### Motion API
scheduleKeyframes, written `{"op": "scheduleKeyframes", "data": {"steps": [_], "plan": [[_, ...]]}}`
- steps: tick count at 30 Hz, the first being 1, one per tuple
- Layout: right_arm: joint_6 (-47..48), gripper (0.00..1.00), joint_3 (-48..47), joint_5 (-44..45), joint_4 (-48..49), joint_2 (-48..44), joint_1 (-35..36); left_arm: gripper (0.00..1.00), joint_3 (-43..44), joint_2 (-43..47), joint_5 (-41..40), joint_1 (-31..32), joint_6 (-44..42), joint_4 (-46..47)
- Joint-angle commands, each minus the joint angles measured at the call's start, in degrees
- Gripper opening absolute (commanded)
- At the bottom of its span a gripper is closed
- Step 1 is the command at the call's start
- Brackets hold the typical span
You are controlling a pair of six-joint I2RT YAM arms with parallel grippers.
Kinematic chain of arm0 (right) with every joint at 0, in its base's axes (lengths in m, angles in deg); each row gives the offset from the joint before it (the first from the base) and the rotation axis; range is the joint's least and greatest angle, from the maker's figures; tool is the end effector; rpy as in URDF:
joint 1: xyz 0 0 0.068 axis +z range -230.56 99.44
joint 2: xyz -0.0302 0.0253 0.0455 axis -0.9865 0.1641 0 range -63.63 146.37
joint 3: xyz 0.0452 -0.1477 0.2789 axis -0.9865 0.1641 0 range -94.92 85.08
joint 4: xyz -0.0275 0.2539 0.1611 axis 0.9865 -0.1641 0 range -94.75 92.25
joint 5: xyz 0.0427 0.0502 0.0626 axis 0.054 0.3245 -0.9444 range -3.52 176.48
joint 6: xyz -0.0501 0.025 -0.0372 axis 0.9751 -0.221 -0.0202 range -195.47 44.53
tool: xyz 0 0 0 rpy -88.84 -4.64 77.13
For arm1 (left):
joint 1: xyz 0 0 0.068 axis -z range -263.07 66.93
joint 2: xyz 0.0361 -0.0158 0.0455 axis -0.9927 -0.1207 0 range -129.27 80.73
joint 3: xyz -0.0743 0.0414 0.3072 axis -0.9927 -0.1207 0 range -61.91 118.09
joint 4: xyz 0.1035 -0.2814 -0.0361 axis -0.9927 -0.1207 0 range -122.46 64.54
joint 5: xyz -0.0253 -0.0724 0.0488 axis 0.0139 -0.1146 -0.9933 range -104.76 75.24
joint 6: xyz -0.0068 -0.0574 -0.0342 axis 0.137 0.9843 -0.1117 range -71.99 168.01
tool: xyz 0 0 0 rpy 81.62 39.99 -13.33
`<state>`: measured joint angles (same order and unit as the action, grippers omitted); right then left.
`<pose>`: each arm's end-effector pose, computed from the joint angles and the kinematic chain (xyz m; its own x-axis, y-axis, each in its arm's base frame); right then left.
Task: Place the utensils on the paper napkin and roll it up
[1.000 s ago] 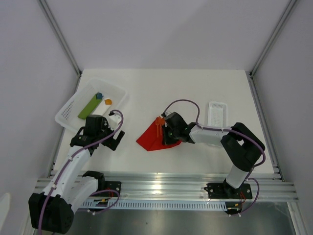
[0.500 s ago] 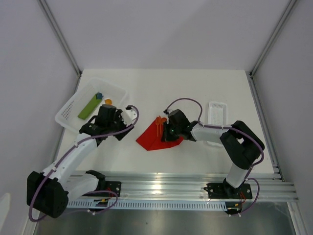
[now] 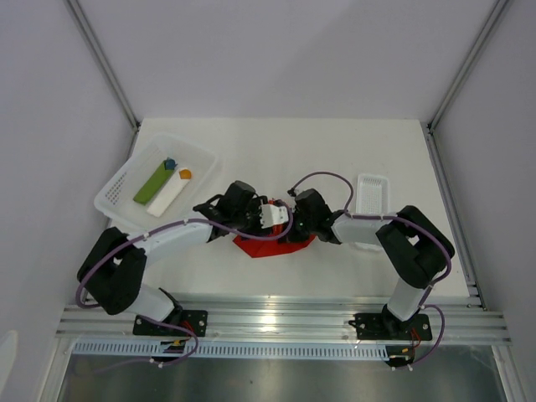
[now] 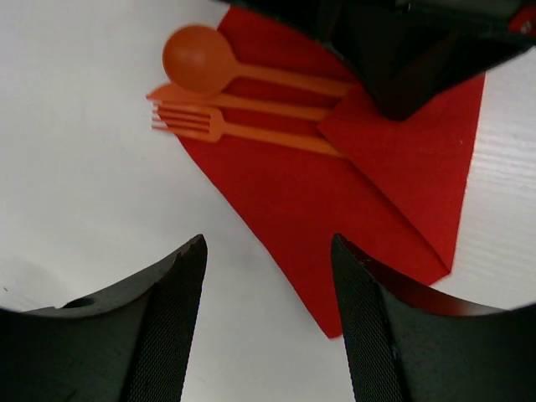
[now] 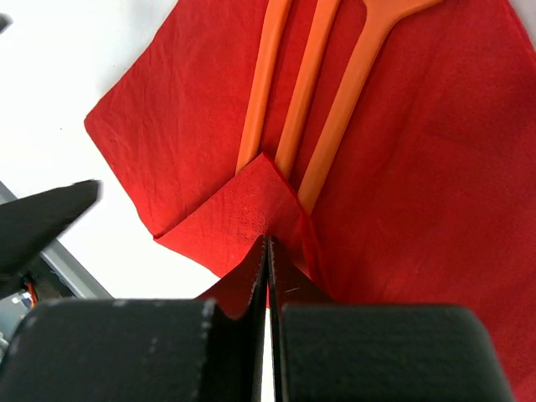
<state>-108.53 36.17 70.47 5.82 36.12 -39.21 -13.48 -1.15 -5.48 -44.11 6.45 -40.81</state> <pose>0.2801 0.2662 0.1428 -0.8852 -0.0805 -0.4582 -0.3491 0.7658 0.5400 0.2536 -0.2161 0.2176 0.0286 0.8189 -0.5733 0.9143 0.2104 0.3461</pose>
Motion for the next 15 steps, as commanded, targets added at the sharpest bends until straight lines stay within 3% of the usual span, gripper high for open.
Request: {"op": "scheduleKeyframes", "data": {"steps": [1, 7, 15], "plan": [[-1.8, 0.0, 1.0, -1.5, 4.0, -0.7, -0.6, 0.65, 2.6, -2.3, 2.6, 2.0, -6.6, 8.3], [-2.7, 0.0, 1.5, -4.2, 5.7, -0.6, -1.9, 0.65, 2.4, -3.7, 10.1, 2.6, -14.7, 7.7], [-3.1, 0.0, 1.9, -5.4, 5.7, -1.2, -3.3, 0.64, 6.5, -7.9, 16.1, 2.8, -19.5, -4.0]]}}
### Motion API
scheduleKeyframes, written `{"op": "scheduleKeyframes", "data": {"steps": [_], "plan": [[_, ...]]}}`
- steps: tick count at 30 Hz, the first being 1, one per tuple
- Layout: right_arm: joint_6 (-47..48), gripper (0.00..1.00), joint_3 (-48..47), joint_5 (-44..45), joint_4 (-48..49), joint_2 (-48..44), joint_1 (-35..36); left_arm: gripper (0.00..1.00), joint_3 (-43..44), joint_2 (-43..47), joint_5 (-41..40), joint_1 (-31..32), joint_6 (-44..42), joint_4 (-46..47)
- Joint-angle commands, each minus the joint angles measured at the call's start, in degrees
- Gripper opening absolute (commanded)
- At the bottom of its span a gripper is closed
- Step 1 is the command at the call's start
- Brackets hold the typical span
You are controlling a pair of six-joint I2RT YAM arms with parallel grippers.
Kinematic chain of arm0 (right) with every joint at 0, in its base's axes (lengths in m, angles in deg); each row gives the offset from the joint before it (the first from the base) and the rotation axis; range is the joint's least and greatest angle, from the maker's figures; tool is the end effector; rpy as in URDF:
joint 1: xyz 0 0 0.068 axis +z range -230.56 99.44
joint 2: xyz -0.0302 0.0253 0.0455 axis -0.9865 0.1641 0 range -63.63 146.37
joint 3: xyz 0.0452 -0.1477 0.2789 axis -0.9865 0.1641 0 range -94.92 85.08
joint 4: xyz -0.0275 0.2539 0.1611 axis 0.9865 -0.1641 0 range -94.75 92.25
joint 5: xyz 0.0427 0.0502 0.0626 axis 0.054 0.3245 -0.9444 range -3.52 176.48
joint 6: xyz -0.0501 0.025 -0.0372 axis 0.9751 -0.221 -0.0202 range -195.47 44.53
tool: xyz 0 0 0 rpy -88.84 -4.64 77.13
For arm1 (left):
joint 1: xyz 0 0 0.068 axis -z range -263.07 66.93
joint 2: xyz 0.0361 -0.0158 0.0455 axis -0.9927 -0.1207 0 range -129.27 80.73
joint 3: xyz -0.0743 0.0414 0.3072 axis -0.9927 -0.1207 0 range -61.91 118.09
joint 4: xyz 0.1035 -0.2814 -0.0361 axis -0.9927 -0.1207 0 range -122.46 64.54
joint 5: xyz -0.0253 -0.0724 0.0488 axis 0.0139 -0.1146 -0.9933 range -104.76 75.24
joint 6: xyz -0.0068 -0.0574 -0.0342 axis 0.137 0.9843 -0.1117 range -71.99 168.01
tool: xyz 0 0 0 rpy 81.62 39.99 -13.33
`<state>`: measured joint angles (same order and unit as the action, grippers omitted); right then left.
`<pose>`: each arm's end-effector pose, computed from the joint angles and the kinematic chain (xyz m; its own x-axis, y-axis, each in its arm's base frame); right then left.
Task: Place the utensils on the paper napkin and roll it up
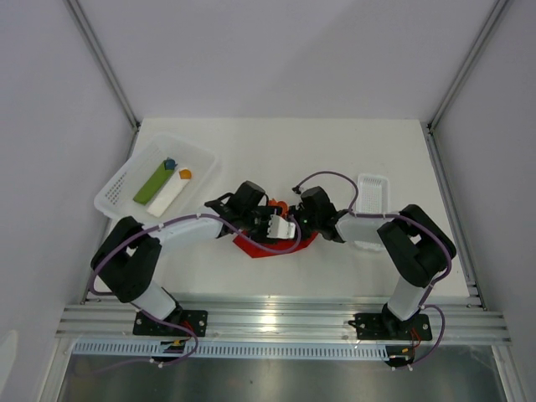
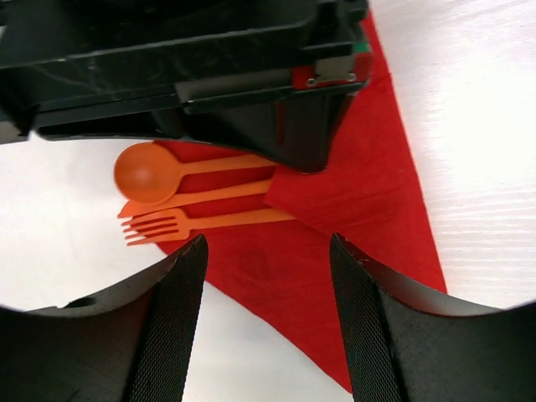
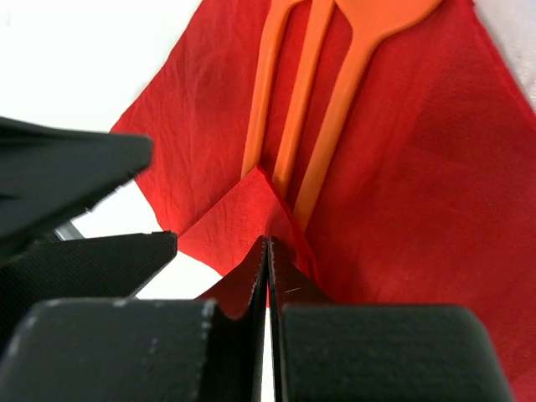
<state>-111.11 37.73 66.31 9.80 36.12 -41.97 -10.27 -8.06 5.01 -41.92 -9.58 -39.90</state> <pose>0.2886 0.2540 0.1412 -0.9005 -0.0188 -0.4345 -0.3099 0.7287 0.6108 0.2566 -0.2482 0.2012 0.3400 0.7579 -0.5567 0.9149 -0.1296 0.3823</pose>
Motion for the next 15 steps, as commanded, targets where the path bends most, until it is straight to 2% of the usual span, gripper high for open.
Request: {"op": "scheduleKeyframes", "data": {"steps": [1, 5, 6, 8, 10, 15], "plan": [[-0.4, 0.0, 0.3, -1.3, 1.8, -1.2, -0.6, 0.64, 4.0, -1.0, 5.7, 0.6, -2.8, -5.3], [-0.6, 0.0, 0.5, -1.5, 1.9, -0.8, -0.7, 0.64, 8.3, -2.2, 4.9, 1.5, -4.3, -11.2], [-0.7, 0.0, 0.5, -1.5, 1.9, -0.7, -0.6, 0.64, 9.5, -3.0, 4.3, 1.8, -4.4, -15.2], [-0.8, 0.0, 0.5, -1.3, 1.9, -0.8, -0.7, 0.62, 11.4, -6.3, 2.8, 2.1, -3.4, -17.5], [-0.9, 0.0, 0.6, -0.9, 1.9, -1.2, -0.6, 0.6, 13.0, -8.8, 0.0, 2.2, -2.9, -17.8], [-0.8, 0.0, 0.7, -0.8, 1.4, -1.3, -0.5, 0.6, 10.5, -8.1, -1.0, 2.4, -3.7, -14.5]]}}
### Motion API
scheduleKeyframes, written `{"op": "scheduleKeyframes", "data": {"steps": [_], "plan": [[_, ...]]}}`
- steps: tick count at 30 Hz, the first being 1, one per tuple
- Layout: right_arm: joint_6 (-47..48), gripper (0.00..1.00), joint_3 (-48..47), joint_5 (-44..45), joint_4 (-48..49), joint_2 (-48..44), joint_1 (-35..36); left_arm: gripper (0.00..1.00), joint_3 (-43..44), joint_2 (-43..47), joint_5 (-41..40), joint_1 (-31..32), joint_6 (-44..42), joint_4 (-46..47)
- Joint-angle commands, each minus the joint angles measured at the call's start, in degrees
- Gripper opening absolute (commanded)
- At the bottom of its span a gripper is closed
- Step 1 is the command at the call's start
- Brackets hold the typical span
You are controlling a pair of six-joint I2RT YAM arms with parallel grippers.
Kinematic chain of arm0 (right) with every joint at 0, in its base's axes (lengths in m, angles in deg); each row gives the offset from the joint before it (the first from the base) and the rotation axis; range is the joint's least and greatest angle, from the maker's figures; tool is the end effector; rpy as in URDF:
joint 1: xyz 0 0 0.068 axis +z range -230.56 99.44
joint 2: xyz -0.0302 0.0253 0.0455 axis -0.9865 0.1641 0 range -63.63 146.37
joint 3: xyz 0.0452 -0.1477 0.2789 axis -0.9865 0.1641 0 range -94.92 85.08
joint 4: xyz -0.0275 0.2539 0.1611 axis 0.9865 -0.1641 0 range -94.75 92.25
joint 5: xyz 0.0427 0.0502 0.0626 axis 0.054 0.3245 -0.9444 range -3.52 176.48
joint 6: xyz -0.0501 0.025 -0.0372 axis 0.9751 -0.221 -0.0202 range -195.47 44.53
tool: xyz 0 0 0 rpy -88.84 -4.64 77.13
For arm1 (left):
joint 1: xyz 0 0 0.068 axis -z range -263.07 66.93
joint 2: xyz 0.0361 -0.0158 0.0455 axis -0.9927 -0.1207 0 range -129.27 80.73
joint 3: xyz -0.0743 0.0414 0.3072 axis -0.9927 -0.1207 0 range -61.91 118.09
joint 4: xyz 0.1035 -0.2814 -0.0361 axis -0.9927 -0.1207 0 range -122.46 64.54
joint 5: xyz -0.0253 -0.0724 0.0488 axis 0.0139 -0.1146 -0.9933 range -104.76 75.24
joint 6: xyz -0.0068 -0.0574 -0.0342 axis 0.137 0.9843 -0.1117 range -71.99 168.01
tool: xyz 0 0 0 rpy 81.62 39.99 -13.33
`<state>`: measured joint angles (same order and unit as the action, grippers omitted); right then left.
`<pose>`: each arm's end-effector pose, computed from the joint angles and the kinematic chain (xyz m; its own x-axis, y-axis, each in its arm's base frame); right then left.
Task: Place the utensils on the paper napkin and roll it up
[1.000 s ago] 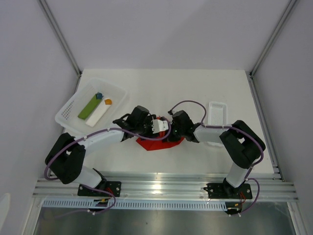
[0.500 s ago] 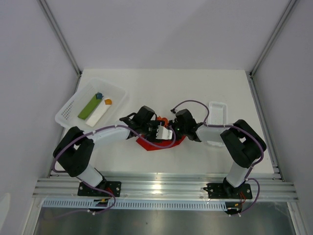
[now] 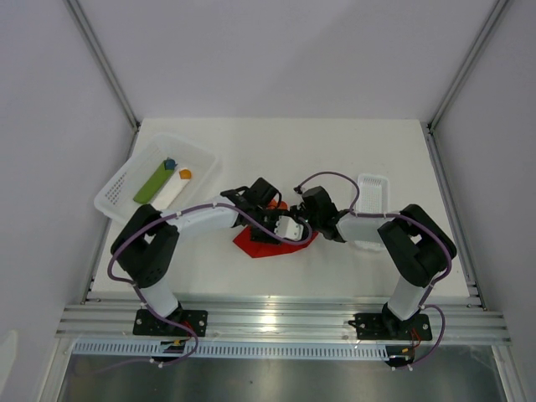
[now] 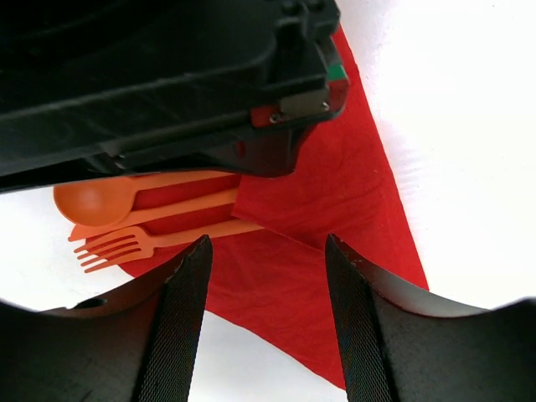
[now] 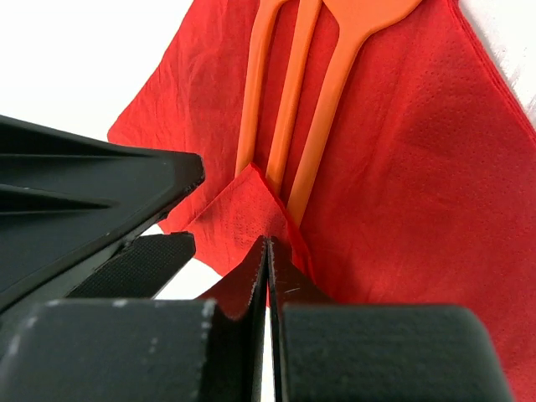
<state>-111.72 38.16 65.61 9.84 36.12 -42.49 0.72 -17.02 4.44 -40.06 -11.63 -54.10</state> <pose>0.2888 0.2505 0.1391 -0.9083 -0.0096 -0.4183 -0.2934 0.7274 0.6204 0.2712 -0.2769 0.1936 0.3160 0.8196 -0.4779 0.9453 -0.2290 0.2323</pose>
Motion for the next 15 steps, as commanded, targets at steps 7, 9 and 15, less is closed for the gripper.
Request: {"op": "scheduleKeyframes", "data": {"steps": [7, 9, 15], "plan": [[-0.4, 0.0, 1.0, -0.2, 2.8, -1.4, 0.0, 0.6, -0.7, -0.5, -2.8, 1.6, 0.4, 0.6], [-0.1, 0.0, 0.9, -0.8, 3.0, -1.1, -0.1, 0.6, -0.5, -1.2, -3.1, 1.9, 1.3, 1.0], [1.2, 0.0, 0.9, -1.1, 1.8, -1.8, -0.6, 0.6, 0.2, -1.8, -4.5, 2.7, 2.7, 1.0]]}}
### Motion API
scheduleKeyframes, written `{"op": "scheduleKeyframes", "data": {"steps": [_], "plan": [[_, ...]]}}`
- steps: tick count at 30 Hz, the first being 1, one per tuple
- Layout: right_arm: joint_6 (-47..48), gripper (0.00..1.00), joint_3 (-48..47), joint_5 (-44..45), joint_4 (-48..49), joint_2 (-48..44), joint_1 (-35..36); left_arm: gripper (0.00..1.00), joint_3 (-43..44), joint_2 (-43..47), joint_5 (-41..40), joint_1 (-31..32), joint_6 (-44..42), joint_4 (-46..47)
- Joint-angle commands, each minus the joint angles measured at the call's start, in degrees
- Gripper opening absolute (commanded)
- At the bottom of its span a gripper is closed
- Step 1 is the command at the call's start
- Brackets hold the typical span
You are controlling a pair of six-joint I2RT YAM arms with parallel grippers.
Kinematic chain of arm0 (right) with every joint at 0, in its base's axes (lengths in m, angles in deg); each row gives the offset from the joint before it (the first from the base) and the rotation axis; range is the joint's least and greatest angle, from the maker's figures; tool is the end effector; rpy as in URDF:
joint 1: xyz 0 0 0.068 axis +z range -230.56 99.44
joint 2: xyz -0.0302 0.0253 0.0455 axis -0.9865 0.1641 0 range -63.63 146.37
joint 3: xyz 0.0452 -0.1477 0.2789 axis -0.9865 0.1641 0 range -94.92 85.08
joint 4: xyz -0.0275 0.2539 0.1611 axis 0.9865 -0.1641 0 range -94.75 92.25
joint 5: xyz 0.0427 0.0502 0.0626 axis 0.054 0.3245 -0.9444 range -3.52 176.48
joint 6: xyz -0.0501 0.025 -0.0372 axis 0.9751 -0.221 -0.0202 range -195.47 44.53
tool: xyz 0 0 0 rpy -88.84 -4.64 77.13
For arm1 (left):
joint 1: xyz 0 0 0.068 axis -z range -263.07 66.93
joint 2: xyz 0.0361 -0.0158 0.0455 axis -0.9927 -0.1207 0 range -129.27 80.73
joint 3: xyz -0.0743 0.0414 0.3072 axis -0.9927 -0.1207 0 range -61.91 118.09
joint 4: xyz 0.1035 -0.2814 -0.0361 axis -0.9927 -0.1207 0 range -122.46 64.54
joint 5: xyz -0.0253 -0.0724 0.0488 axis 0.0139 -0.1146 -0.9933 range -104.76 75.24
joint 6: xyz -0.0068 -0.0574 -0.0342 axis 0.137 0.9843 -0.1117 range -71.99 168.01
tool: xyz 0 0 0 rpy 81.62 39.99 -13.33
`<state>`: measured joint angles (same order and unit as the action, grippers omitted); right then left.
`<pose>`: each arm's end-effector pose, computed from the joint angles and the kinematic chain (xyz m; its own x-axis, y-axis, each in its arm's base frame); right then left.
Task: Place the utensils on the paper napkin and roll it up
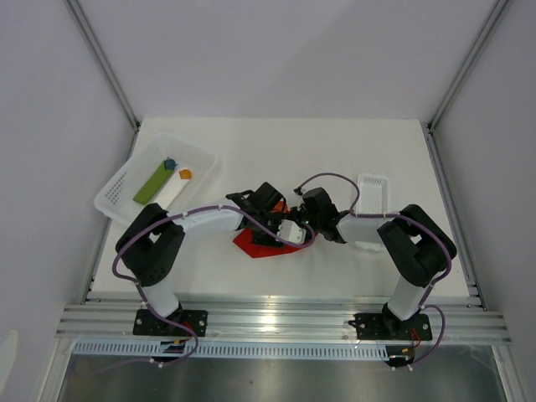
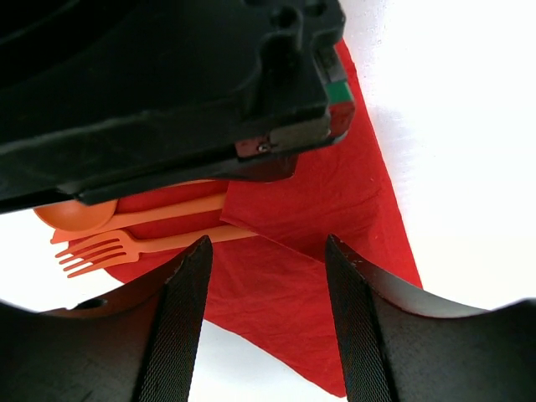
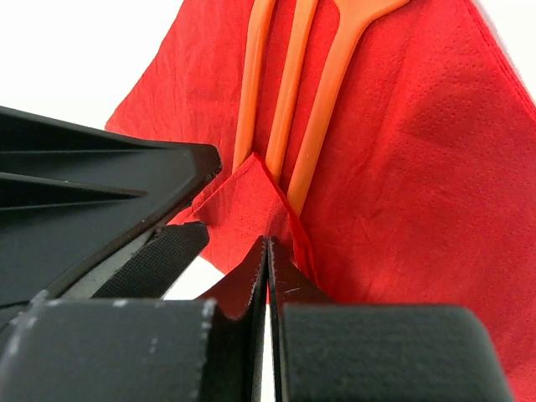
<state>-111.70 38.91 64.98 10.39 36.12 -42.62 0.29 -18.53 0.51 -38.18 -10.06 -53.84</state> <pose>0.2866 0.2484 0.1361 -0.9112 -0.0131 -0.4117 -0.2929 0.7233 0.6254 0.2652 -0.2840 0.1807 0.3028 0.8540 -0.4230 0.9480 -0.2242 0.2259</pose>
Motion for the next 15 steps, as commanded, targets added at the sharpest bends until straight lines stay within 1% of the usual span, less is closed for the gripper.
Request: {"op": "scheduleKeyframes", "data": {"steps": [1, 5, 9, 15], "plan": [[1.1, 0.0, 0.3, -0.6, 1.3, -1.9, -0.6, 0.6, 0.6, -0.4, -0.9, 0.9, 1.2, 0.8], [0.5, 0.0, 0.8, -1.8, 1.8, -2.6, -1.0, 0.59, 0.7, -1.9, -1.7, 1.1, 1.9, 0.5], [0.0, 0.0, 1.1, -1.2, 1.2, -4.6, -1.6, 0.59, 0.8, -2.5, -1.6, 1.1, 2.7, 0.9], [-0.7, 0.0, 1.6, 1.5, -5.8, -10.1, -5.1, 0.58, 0.8, -2.9, -1.6, 1.1, 2.4, 1.0]]}}
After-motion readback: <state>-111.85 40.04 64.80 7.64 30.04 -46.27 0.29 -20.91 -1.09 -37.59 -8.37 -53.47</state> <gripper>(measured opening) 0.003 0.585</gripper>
